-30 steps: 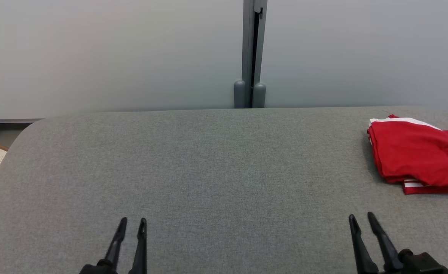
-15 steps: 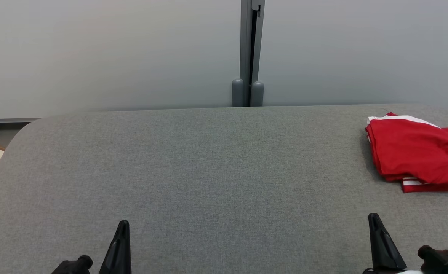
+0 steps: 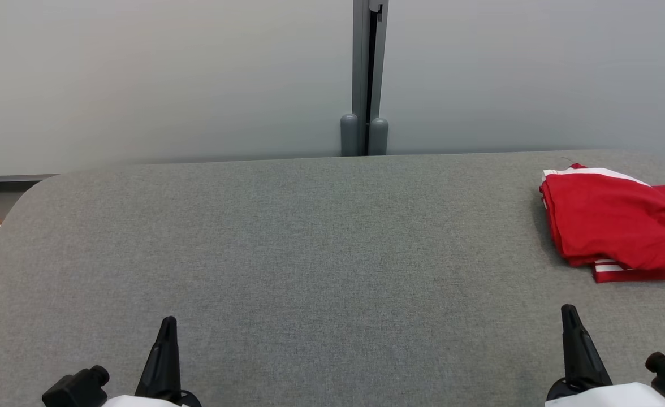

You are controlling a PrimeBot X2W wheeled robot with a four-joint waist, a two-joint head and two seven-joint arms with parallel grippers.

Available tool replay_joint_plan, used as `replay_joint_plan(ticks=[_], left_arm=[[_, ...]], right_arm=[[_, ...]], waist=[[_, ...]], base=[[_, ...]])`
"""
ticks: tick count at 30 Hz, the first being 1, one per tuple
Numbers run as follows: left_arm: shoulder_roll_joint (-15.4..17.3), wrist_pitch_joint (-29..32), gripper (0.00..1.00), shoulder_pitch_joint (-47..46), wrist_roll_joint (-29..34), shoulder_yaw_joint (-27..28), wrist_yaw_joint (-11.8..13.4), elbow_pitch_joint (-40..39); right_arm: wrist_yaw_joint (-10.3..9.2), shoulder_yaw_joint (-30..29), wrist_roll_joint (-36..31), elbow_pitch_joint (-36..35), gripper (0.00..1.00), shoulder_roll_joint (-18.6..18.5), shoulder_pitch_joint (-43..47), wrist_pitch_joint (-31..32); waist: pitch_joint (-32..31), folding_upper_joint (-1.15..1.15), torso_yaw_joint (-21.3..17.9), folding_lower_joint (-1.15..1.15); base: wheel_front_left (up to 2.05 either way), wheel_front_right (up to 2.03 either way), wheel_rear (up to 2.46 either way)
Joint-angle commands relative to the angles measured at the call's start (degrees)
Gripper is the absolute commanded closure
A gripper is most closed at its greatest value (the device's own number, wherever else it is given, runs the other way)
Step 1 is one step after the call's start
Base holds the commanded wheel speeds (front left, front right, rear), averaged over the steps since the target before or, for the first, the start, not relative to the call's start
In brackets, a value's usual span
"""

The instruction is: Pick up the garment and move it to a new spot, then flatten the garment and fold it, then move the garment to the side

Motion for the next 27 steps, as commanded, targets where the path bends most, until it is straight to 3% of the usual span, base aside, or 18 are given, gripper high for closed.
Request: replay_joint_plan(ticks=[1,27], left_arm=[[0.3,0.3,1.0,-2.0,-1.8,0.5,-0.5,-0.4],[0.9,4.6,1.0,-5.9,-21.3,3.3,-2.9,1.9]], right_arm=[[0.0,-0.5,1.9,-0.5,1.0,-0.5,-1.7,0.4],[0.0,-2.8,21.8,0.6,1.0,-0.9,-4.8,4.9]], waist=[[0.0,0.0,0.0,0.0],[0.8,0.0,-0.8,0.0]], base=[[0.0,0.0,0.0],[0.0,0.0,0.0]])
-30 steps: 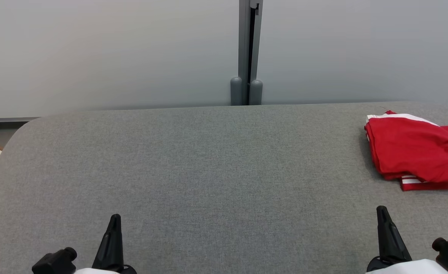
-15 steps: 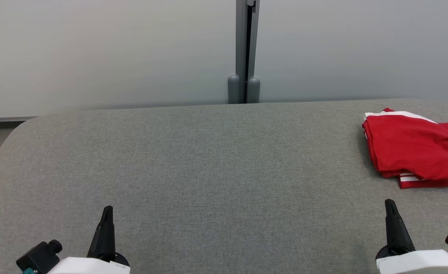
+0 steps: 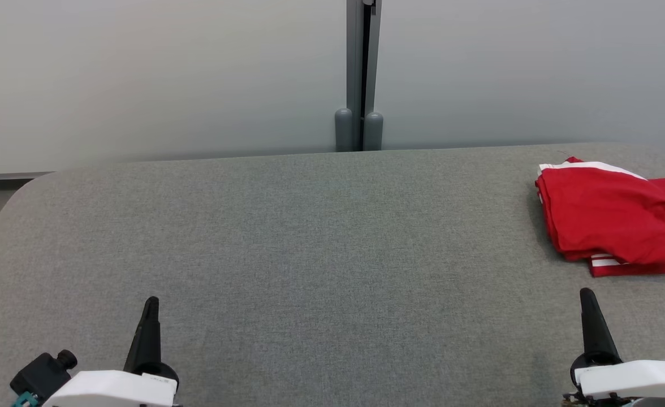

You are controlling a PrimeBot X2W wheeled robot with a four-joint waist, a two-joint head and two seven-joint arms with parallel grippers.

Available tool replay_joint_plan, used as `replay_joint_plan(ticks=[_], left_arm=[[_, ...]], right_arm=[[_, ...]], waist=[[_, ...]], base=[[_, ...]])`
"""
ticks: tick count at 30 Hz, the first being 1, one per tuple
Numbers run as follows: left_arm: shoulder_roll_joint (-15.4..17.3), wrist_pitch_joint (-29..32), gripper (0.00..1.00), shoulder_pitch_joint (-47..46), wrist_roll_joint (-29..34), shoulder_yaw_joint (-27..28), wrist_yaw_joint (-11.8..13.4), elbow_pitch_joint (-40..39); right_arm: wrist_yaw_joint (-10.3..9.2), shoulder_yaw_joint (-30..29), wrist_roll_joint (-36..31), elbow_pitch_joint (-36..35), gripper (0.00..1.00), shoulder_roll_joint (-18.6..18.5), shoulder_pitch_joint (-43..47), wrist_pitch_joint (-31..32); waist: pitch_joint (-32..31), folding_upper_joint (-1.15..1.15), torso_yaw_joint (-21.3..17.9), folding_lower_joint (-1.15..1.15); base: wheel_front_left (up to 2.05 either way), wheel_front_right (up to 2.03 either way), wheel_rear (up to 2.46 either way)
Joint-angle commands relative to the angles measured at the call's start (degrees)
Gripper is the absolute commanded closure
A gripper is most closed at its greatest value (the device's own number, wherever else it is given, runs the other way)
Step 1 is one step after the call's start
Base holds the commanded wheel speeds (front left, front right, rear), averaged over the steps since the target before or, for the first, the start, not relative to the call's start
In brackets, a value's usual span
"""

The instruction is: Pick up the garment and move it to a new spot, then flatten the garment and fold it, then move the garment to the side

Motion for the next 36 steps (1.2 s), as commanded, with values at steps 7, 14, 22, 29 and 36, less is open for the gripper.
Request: replay_joint_plan(ticks=[7,14,22,29,36], left_arm=[[0.5,1.3,1.0,-2.8,-5.6,1.2,-1.0,0.2],[0.5,2.4,1.0,-3.6,-9.8,2.0,-1.5,0.8],[0.5,3.6,1.0,-4.5,-14.4,2.8,-2.1,1.4],[0.5,4.5,1.0,-5.1,-18.0,3.5,-2.5,1.9],[0.4,5.5,1.0,-6.0,-21.5,4.2,-2.9,2.4]], right_arm=[[0.01,-0.8,5.7,-0.2,1.0,-0.4,-2.1,1.4],[0.01,-1.5,10.1,0.1,1.0,-0.4,-2.8,2.5],[0.01,-2.1,14.7,0.4,1.0,-0.4,-3.6,3.7],[0.01,-2.8,18.4,0.7,1.0,-0.3,-4.1,4.7],[0.0,-3.4,22.0,0.8,1.0,-0.3,-4.7,5.7]], waist=[[0.2,0.0,-0.2,0.0],[0.4,0.0,-0.4,0.0],[0.7,0.0,-0.7,0.0],[0.9,0.0,-0.9,0.0],[1.1,0.0,-1.1,0.0]], base=[[0.0,0.0,0.0],[0.0,0.0,0.0],[0.0,0.0,0.0],[0.0,0.0,0.0],[0.0,0.0,0.0]])
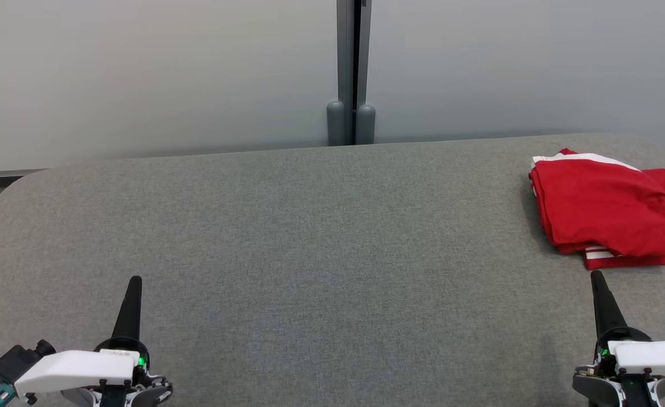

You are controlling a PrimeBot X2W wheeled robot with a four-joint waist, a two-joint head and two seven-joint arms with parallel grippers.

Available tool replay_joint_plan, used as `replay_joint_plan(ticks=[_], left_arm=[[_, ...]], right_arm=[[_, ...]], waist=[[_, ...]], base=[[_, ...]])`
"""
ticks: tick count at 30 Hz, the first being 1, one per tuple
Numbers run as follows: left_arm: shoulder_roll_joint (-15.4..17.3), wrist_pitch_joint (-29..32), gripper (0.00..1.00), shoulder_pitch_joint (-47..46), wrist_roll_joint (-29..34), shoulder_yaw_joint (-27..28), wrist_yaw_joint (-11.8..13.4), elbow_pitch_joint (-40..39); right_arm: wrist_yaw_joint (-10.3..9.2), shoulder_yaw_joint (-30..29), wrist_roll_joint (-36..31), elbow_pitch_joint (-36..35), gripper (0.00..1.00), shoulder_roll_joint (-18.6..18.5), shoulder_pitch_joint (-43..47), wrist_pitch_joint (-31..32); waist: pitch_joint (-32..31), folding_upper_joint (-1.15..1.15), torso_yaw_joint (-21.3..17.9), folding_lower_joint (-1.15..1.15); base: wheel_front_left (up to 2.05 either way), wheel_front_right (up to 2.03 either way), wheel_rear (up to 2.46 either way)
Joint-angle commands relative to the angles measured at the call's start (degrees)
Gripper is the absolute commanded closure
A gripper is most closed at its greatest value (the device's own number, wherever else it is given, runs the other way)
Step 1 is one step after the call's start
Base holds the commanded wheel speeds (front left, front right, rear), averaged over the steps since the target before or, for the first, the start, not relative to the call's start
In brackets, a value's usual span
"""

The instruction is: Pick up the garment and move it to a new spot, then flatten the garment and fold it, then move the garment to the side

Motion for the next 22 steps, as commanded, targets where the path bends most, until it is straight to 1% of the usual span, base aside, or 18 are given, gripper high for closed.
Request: replay_joint_plan(ticks=[1,22], left_arm=[[0.3,0.3,1.0,-1.7,-1.5,0.5,-0.4,0.0],[0.1,2.9,1.0,-3.6,-10.1,2.4,-1.6,1.3]], right_arm=[[0.0,-0.5,1.5,-0.1,1.0,-0.2,-1.0,0.6],[0.0,-2.1,10.5,0.5,1.0,0.0,-2.5,3.0]], waist=[[0.0,0.0,0.0,0.0],[0.6,0.0,-0.7,0.0]], base=[[0.0,0.0,0.0],[0.0,0.0,0.0]])
